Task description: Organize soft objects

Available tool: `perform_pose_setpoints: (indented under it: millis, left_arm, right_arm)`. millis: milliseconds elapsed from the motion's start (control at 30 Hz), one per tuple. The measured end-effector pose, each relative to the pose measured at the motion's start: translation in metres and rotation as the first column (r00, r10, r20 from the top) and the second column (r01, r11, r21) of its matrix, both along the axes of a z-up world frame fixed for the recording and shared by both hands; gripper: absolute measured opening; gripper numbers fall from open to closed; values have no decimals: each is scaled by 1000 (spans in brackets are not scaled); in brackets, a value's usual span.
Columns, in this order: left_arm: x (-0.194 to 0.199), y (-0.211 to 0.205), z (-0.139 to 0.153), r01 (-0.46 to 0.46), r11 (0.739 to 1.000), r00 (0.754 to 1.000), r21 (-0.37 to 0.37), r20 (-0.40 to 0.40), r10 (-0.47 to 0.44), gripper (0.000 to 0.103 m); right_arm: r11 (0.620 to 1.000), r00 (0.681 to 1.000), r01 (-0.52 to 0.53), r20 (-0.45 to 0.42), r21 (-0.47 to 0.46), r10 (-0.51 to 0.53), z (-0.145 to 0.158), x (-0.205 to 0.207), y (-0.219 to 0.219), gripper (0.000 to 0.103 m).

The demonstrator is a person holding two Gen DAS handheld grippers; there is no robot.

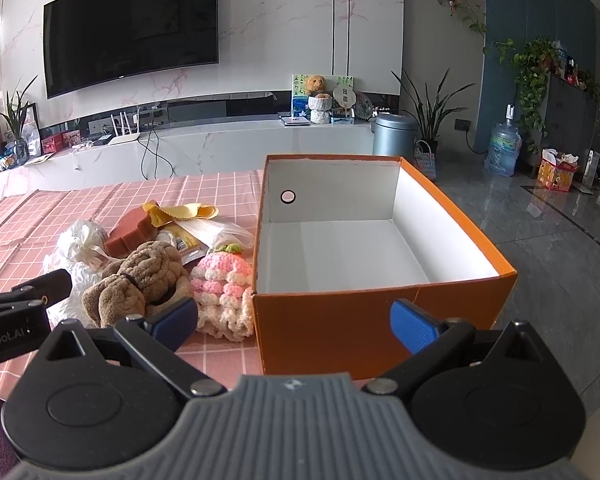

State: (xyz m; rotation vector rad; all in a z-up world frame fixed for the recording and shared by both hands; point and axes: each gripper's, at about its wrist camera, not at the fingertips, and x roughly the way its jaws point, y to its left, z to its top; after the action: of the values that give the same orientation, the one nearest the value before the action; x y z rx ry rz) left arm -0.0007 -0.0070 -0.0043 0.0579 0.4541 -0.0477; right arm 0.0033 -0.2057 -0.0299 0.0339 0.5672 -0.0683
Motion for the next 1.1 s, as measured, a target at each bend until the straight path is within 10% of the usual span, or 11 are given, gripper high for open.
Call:
perform_pose_setpoints:
  millis: [1100]
  left_arm:
    - [2, 12, 1, 45, 998, 999, -39, -6, -46, 103]
  right_arm:
    - [995, 994, -95, 50, -4, 95, 4, 8, 6, 101]
